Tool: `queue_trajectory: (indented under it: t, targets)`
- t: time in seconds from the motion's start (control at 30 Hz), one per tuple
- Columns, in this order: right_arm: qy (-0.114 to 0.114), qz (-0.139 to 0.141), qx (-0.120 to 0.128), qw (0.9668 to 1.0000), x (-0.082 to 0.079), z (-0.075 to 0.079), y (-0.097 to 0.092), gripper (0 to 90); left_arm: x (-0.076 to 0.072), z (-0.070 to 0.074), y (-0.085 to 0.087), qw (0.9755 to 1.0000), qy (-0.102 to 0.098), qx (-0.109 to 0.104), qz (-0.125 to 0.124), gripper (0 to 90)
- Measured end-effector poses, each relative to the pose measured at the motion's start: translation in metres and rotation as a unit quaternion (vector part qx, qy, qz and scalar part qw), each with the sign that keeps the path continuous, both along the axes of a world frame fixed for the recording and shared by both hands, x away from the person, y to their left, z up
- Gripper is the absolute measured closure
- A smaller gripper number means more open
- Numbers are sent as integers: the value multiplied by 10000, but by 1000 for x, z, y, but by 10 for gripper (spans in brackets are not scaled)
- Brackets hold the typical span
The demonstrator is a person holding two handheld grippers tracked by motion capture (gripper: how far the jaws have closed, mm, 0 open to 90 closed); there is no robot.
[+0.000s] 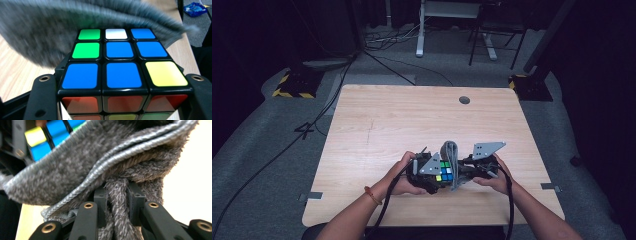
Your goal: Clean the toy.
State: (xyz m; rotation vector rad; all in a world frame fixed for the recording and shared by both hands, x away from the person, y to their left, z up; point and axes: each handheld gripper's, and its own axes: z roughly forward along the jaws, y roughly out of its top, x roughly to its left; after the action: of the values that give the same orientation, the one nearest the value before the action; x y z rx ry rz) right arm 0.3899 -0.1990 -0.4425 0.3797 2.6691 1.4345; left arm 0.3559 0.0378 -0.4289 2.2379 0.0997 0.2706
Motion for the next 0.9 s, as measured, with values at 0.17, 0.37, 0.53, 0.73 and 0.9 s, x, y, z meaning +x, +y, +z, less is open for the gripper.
queue_trajectory:
  t: [0.17, 0.37, 0.53, 0.73, 0.9]
  targets:
    - [50, 198, -147, 9997, -3, -5, 7, 742, 2, 6, 7, 9997, 54, -233, 64, 331]
    - [34, 265, -284, 9992, -7, -8, 12, 743, 5, 3, 9, 9998, 47, -131, 123, 331]
    - [-24, 94, 113, 9999, -5, 1, 2, 746, 5, -3, 5, 9998, 2, 97, 199, 328]
    - [-266, -17, 320, 9991, -10, 9, 0, 753, 4, -2, 6, 9997, -47, 97, 225, 318]
    - [-349, 29, 369, 9987, -14, 14, 1, 753, 3, -3, 4, 9988, -184, 334, 305, 326]
